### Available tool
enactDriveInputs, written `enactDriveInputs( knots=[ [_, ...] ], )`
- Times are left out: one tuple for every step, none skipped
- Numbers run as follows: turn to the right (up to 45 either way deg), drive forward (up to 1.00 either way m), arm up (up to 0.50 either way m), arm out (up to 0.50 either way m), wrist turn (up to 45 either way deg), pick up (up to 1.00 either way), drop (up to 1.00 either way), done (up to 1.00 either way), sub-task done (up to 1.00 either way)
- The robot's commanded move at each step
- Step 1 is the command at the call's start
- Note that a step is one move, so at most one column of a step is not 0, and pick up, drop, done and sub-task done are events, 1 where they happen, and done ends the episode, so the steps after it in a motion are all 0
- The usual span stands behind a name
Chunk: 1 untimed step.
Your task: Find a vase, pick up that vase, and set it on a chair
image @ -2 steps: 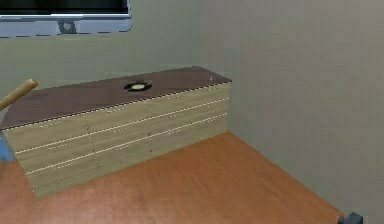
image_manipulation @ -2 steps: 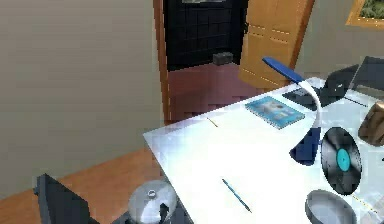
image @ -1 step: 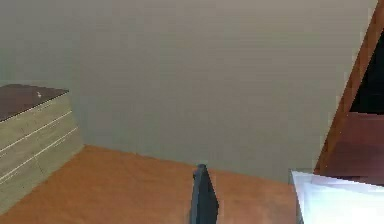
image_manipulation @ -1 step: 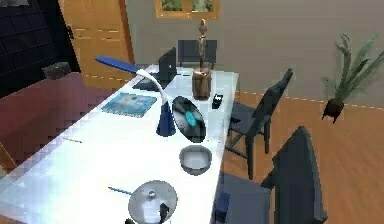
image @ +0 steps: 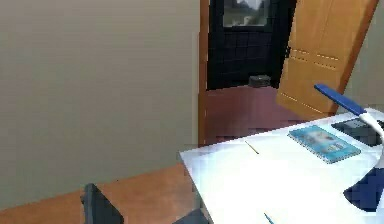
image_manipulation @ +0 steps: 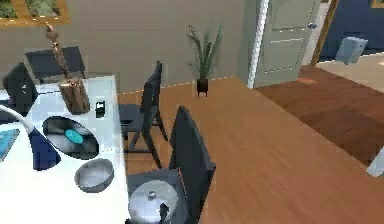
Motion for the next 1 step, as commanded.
enactDriveInputs(
  knots=[
    [-45.0, 0.00, 0.00, 0.00, 0.0, 0.00, 0.00, 0.00, 0.00]
  ],
)
